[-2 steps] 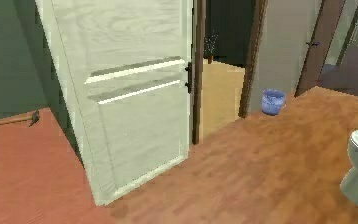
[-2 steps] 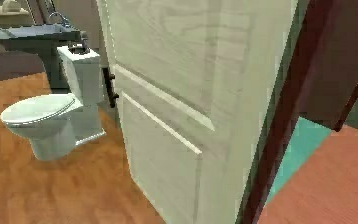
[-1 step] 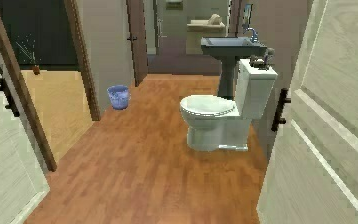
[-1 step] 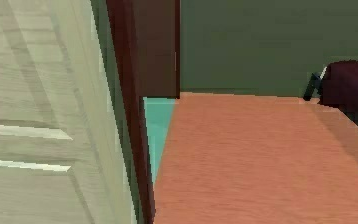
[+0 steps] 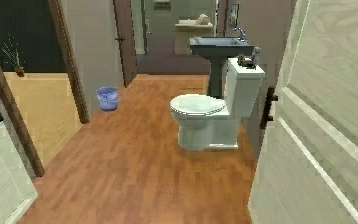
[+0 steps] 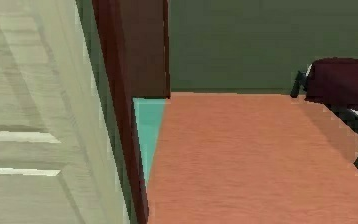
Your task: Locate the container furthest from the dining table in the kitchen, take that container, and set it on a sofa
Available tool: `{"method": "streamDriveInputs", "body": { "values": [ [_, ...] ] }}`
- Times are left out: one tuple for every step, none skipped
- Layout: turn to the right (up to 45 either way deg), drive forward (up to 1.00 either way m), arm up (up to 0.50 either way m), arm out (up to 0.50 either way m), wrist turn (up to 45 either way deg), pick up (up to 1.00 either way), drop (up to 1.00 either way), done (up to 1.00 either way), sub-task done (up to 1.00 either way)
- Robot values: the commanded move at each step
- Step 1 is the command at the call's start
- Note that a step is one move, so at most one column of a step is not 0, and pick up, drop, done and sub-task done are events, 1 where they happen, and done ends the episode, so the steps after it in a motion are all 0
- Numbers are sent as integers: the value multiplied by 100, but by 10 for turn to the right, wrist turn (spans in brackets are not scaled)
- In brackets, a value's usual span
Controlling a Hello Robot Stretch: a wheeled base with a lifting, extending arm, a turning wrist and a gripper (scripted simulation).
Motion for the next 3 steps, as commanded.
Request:
{"method": "streamDriveInputs", "body": {
  "values": [
    [0,5,0,0,0,0,0,0,0],
    [-270,0,0,0,0,0,0,0,0],
    [0,100,0,0,0,0,0,0,0]
  ]
}}
